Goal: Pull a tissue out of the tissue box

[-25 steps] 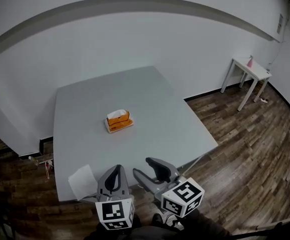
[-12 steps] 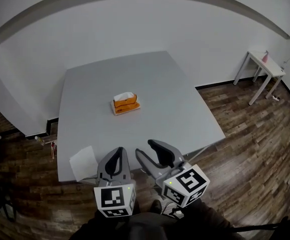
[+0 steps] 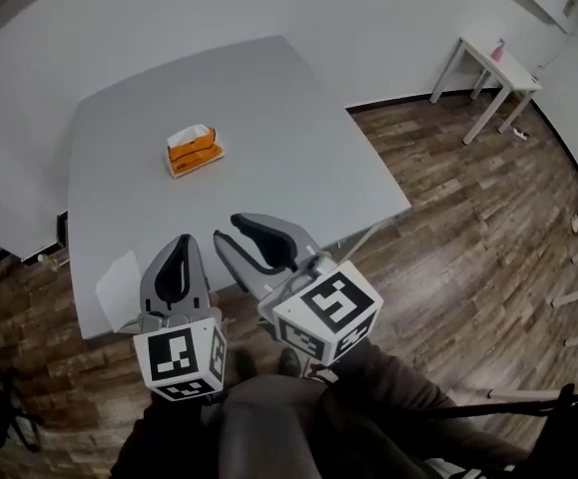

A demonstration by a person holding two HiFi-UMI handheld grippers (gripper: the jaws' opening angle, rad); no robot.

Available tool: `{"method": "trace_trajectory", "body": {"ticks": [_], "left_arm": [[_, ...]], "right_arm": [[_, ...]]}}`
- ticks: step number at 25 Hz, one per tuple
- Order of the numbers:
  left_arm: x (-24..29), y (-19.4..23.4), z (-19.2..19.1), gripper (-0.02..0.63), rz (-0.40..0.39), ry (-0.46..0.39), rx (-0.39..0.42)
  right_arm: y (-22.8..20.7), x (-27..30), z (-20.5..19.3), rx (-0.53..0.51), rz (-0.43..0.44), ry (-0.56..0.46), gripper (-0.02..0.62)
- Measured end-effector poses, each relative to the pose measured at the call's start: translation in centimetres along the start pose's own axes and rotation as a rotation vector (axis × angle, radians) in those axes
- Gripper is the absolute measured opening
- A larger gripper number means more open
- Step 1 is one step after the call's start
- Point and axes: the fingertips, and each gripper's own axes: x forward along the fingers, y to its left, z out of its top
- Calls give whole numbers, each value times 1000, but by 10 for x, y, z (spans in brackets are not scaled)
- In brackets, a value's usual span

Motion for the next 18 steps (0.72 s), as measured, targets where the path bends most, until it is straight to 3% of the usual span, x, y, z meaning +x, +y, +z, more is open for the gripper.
{"method": "trace_trajectory", "body": {"ticks": [4, 9, 18], "left_arm": [[-14, -7, 12, 0, 46, 22, 0], [10, -26, -2, 0, -39, 24, -24], [25, -33, 2, 0, -73, 1, -44]], "right_arm": [[4, -6, 2, 28, 37, 32, 110], [-23, -15, -17, 6, -29, 79, 110], [-40, -11, -18, -18, -59, 102, 107]]}}
